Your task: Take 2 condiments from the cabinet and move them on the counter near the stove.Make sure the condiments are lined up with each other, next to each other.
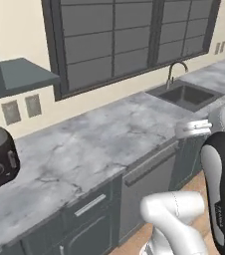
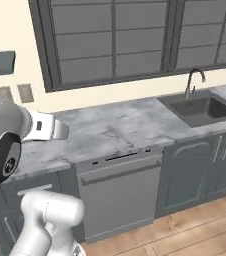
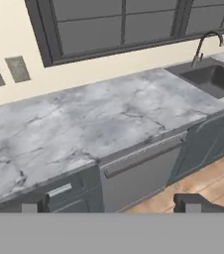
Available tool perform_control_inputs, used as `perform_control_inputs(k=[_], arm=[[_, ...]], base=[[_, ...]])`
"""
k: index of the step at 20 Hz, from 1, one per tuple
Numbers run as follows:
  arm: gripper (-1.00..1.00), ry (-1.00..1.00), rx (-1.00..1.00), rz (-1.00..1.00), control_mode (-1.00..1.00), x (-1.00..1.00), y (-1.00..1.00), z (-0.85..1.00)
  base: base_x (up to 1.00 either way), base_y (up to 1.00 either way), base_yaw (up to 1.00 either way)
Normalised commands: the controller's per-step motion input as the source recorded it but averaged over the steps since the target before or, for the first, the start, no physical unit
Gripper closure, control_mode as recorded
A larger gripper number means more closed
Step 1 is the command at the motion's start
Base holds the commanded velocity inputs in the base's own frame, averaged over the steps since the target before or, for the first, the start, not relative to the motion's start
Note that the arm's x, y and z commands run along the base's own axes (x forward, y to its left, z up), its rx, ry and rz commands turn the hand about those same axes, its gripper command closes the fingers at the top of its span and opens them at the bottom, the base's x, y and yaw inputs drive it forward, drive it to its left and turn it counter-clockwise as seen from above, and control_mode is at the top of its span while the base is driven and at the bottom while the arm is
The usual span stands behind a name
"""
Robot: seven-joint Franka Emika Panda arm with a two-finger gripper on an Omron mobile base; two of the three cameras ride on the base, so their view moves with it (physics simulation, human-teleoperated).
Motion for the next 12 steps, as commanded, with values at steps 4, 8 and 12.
perform_control_inputs(k=[4, 8, 12], arm=[[-1.0, 0.0, 0.0, 0.0, 1.0, 0.0, 0.0, 0.0], [-1.0, 0.0, 0.0, 0.0, 1.0, 0.0, 0.0, 0.0], [-1.0, 0.0, 0.0, 0.0, 1.0, 0.0, 0.0, 0.0]], base=[[0.0, -0.76, -0.8], [0.21, -0.89, -0.66], [0.37, -1.0, -0.44]])
